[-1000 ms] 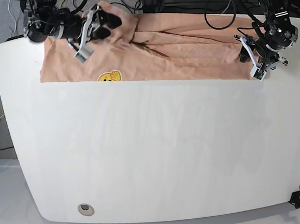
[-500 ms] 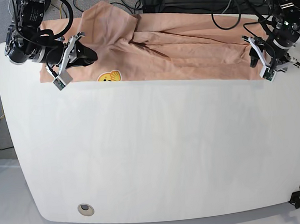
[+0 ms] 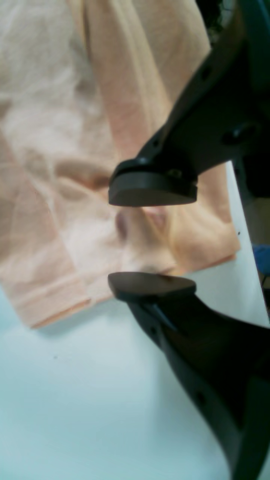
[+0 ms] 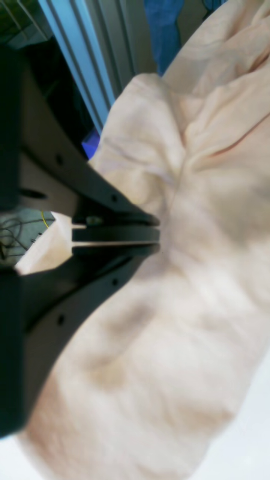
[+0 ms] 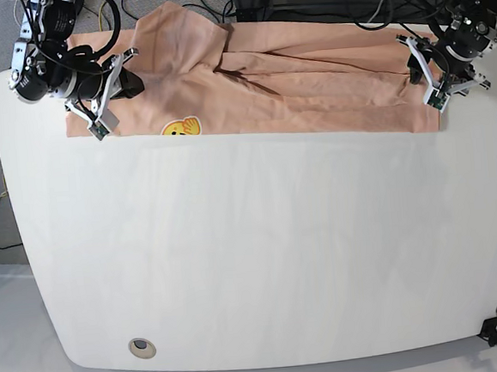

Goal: Fold the T-shirt properly
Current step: 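Release the shirt and raise both grippers above the folded shirt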

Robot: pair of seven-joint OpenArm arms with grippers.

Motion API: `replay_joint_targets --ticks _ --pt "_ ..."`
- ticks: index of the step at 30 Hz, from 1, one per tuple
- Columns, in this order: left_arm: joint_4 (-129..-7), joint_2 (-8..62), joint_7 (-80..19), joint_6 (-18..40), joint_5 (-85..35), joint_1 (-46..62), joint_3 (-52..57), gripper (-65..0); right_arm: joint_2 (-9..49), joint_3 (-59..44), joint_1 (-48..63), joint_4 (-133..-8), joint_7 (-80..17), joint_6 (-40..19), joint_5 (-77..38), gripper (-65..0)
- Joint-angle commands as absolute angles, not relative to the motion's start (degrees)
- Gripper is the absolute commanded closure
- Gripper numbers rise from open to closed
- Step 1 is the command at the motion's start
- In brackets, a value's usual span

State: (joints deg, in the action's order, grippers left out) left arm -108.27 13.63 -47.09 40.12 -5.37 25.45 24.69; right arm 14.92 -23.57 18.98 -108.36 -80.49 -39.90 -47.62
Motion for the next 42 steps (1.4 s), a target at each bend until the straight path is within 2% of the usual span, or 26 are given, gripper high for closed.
replay_joint_targets --ticks 1,10,20,28,37,42 --pt "-106.6 14.1 -46.5 40.0 -5.6 25.4 24.9 -26.9 15.4 -23.8 19.4 -108.9 -79.0 -40.0 -45.5 0.0" --pt "-98.3 14.1 -46.5 40.0 -5.6 24.3 24.0 -26.9 15.4 -23.6 19.6 -103.6 -74.7 -40.0 -36.6 0.0" --pt "-97.0 14.1 -46.5 40.0 -5.3 23.7 21.8 -26.9 17.5 -23.6 13.2 -86.5 -69.9 -40.0 -35.6 0.0" --pt "-89.0 14.4 -46.5 40.0 -5.1 15.8 22.3 -26.9 17.0 -23.6 6.8 -85.8 -69.1 -40.0 -24.7 0.0" --pt "-88.8 14.4 -46.6 40.0 -5.1 13.0 22.2 -26.9 16.9 -23.7 5.1 -85.8 -67.4 -40.0 -24.7 0.0" --pt "-89.7 14.5 -46.6 40.0 -5.3 12.9 22.3 -26.9 14.7 -23.7 4.0 -86.1 -67.5 -40.0 -24.8 0.0"
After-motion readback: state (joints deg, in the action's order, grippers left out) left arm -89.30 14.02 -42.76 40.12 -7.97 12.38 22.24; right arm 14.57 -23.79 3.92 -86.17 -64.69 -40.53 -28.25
